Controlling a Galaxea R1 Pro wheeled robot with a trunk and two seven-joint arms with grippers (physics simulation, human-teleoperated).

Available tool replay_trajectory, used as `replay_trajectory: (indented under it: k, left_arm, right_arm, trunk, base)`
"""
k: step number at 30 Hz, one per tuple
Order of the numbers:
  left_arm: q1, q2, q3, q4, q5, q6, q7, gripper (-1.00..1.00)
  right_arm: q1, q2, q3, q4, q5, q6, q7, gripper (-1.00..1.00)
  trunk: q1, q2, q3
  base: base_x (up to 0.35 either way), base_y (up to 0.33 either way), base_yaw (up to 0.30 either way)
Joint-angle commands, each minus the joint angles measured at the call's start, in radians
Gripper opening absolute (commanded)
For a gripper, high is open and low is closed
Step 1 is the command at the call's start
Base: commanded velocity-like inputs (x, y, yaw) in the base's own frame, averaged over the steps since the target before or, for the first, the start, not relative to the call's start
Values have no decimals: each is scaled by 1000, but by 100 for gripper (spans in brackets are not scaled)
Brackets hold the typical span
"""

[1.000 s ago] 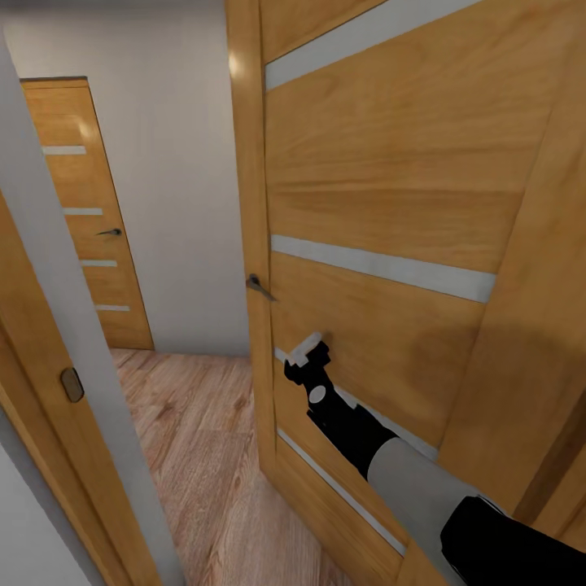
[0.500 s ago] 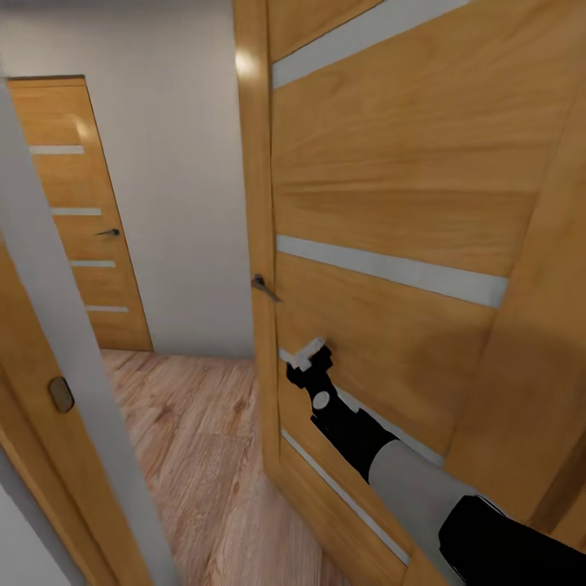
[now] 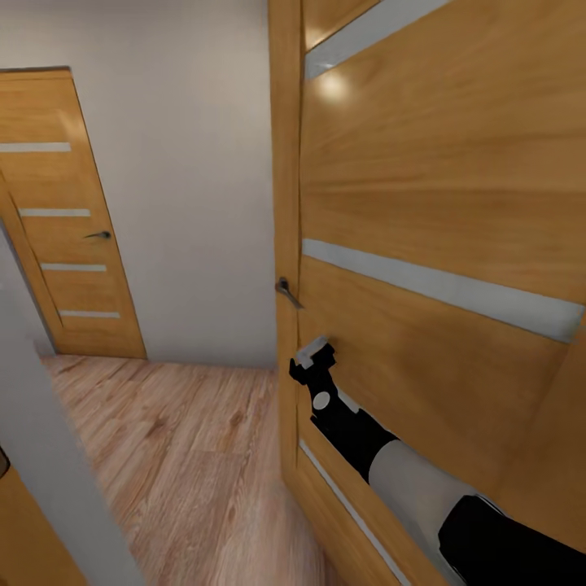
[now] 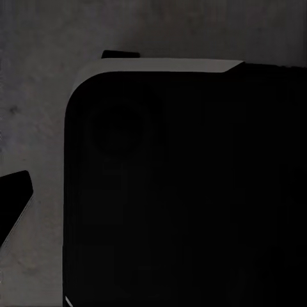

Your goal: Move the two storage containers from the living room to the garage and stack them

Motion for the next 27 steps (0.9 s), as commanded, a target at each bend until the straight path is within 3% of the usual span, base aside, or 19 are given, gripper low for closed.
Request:
replay_trajectory:
  k: [1,13,18,27]
  left_arm:
    - [0,0,2,0,6,-3,0,100]
    - [0,0,2,0,6,-3,0,100]
    - [0,0,2,0,6,-3,0,100]
    - [0,0,2,0,6,-3,0,100]
  right_arm:
    - [-1,0,0,2,9,7,-10,100]
    - [-1,0,-9,14,12,-5,-23,100]
    - [-1,0,-10,15,8,-44,-105,100]
    - [-1,0,-5,41,9,-52,-102,100]
  trunk:
    - [1,0,-1]
    - [1,0,-1]
    - [1,0,-1]
    - [1,0,-1]
  base:
    - [320,0,0]
    - [321,0,0]
    - [321,0,0]
    - [186,0,0]
